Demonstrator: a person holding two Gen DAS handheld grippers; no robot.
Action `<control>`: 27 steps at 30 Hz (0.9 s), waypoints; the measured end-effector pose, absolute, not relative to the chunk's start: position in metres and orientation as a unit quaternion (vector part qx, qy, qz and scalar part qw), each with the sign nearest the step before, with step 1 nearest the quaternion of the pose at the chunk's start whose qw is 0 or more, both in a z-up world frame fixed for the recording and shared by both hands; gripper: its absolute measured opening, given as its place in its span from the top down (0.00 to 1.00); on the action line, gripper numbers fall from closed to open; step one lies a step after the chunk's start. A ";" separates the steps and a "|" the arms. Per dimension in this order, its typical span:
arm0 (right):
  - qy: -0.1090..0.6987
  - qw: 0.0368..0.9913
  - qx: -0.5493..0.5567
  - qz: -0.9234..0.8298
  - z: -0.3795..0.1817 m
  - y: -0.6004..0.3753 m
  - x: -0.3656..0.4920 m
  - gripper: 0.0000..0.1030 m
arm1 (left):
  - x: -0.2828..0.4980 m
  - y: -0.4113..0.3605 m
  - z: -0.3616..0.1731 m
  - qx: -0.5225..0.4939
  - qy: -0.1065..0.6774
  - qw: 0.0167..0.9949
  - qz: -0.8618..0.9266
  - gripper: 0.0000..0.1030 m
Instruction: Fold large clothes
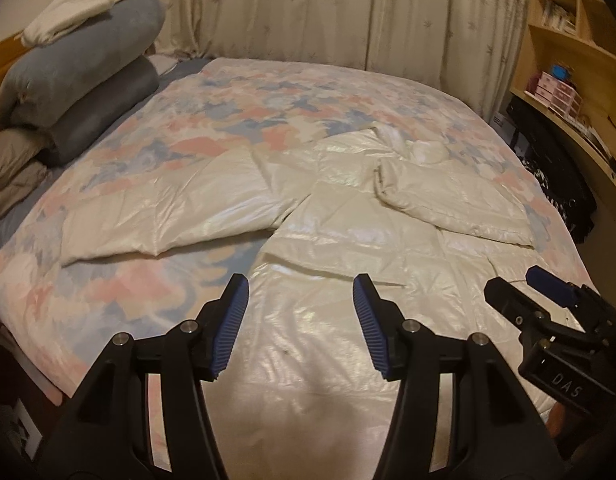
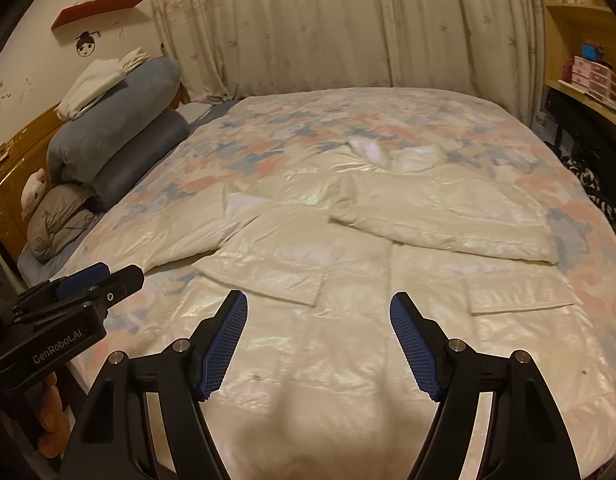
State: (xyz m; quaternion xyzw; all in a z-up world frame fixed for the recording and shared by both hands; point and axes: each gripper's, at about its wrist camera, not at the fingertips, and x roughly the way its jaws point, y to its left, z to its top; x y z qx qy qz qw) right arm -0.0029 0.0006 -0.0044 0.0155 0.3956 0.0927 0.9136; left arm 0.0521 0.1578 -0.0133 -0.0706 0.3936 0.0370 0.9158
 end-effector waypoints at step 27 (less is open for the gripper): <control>0.412 0.897 -0.058 0.147 -0.090 0.161 0.141 0.27 | 0.097 0.401 -0.143 -0.318 0.392 0.857 0.104 0.48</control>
